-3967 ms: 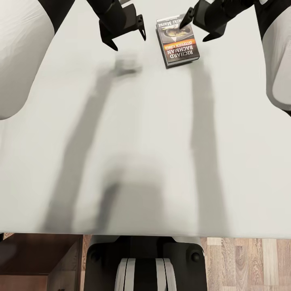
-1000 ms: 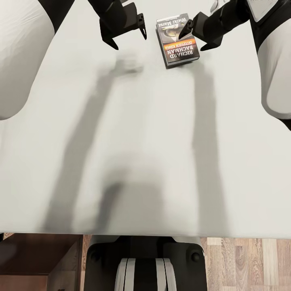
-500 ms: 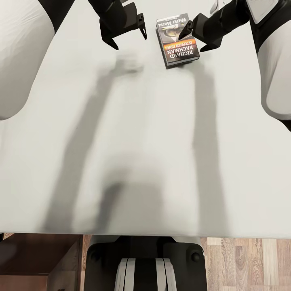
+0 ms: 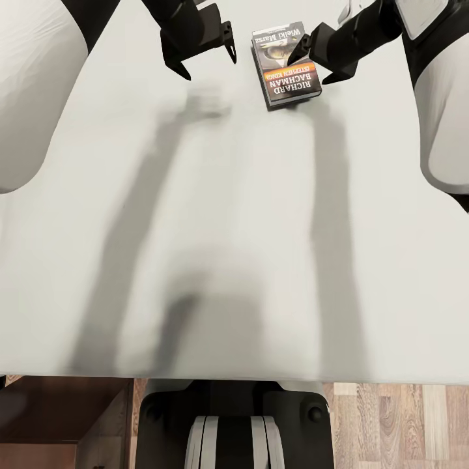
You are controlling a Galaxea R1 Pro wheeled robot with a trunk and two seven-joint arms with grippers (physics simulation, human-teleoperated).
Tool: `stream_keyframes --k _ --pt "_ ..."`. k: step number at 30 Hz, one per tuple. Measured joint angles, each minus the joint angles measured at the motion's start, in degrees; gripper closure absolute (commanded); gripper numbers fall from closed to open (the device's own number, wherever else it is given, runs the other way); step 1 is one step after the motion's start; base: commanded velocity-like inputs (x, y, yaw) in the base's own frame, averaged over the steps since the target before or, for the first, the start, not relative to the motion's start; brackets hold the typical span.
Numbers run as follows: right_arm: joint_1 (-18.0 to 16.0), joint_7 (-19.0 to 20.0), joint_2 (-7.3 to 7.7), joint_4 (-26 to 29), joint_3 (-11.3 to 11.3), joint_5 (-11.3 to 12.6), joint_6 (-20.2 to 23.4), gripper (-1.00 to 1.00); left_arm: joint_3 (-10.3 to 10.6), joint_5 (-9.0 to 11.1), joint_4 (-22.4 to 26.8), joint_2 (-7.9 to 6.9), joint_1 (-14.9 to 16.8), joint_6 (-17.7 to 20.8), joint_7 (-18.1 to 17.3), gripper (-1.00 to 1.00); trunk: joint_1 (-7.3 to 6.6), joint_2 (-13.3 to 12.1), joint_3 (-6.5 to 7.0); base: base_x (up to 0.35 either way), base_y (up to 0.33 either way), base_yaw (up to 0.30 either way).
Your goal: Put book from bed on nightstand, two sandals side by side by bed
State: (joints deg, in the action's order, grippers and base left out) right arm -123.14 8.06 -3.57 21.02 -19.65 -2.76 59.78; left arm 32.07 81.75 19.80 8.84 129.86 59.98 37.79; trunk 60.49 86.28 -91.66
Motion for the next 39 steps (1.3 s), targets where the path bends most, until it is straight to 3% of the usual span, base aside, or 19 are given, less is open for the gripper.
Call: stream_keyframes --k 39 --pt "1.0 0.8 0.00 0.1 0.0 0.0 0.0 -1.00 0.0 0.1 1.1 -0.02 -0.1 0.0 0.0 -1.00 0.00 0.0 0.00 0.000 0.000 0.000"
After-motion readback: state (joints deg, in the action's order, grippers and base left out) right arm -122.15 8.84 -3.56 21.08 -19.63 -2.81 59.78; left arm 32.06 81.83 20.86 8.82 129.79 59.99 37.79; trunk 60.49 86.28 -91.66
